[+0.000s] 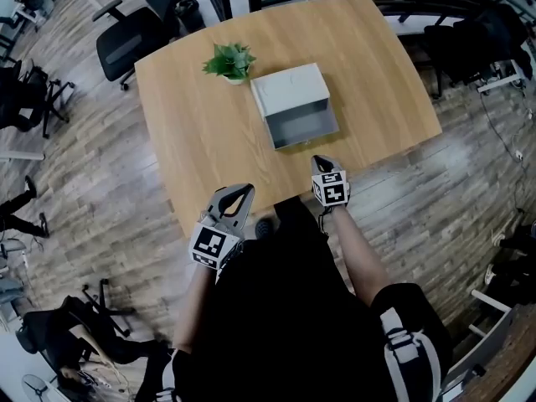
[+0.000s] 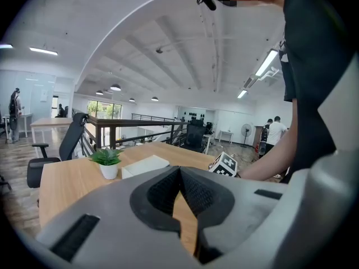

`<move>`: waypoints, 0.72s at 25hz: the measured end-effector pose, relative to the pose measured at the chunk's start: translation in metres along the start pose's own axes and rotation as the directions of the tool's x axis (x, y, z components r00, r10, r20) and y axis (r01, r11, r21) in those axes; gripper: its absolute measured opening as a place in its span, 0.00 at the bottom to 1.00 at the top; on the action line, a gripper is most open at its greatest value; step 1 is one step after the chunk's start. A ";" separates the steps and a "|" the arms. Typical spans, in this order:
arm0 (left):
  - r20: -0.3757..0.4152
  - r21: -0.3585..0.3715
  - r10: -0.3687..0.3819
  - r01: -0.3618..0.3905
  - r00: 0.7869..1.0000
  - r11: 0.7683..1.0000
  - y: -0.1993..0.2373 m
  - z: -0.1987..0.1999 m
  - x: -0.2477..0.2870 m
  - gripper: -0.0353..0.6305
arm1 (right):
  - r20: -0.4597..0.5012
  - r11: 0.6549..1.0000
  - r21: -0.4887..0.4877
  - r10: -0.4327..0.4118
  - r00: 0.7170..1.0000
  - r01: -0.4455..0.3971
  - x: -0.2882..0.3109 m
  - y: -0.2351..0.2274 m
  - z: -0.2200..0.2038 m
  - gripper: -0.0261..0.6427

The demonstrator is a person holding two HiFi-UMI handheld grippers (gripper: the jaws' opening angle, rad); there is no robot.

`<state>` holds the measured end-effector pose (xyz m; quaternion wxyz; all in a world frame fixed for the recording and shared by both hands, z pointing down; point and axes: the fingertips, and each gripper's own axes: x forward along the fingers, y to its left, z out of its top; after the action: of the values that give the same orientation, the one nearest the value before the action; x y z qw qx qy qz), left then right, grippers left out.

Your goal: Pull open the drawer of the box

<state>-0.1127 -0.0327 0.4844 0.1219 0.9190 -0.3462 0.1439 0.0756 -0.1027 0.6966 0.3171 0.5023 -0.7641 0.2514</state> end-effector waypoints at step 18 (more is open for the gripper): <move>0.032 -0.037 -0.076 0.078 0.997 0.996 -0.045 -0.051 -0.060 0.09 | 0.212 0.982 -0.164 0.131 0.968 -0.097 -0.155 0.114 0.009 0.08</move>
<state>-0.1350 0.0525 0.5049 0.1396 0.9313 -0.3150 0.1185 0.0131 0.0271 0.5688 0.2523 0.4567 -0.8394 0.1524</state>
